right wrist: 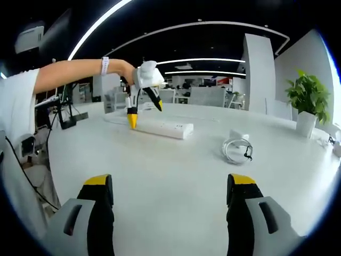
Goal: Straighten the power strip on the desk, plug the charger into it
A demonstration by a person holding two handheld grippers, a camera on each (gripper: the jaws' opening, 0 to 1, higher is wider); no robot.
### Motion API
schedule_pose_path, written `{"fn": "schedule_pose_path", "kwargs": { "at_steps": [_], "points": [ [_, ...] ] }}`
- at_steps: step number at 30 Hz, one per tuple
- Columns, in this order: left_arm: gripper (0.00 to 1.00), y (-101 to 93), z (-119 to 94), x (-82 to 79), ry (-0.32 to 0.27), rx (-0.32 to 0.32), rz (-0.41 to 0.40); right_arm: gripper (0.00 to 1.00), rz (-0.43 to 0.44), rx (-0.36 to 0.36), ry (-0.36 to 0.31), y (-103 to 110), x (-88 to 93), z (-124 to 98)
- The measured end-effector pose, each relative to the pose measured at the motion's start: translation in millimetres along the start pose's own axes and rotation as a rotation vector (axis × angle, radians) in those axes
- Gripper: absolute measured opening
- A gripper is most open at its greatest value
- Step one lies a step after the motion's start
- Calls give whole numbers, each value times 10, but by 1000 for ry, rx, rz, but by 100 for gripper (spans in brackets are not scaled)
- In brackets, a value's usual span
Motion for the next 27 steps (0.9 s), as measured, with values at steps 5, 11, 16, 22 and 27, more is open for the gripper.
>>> {"fn": "schedule_pose_path", "kwargs": {
  "at_steps": [5,11,16,22,27],
  "points": [
    [99,-35,-9,-46,-34,-9,-27,87,-3,2,-2,6,-3,-23],
    [99,-18,-64,-54,-86,-55,-79,87,-2,-1,-3,22,12,-27],
    [99,-52,-65,15,-88,-87,-104,87,0,-7,-2,38,19,-19],
    [99,-73,-95,92,-90,-132,-121,87,-3,-15,-3,67,23,-2],
    [99,-79,-100,93,-117,-156,-138,87,-6,-25,-1,83,31,28]
  ]
}}
Point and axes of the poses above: the point that each gripper's makers call its tool centre point, and the gripper's own axes: z roughly forward along the fingers, y roughly to its left, x roughly out of its underside, the point moved 3 cm from there along -z, roughly backward along the fingers, and after that the axes turned 14 degrees about z, right-handed, at the moved point
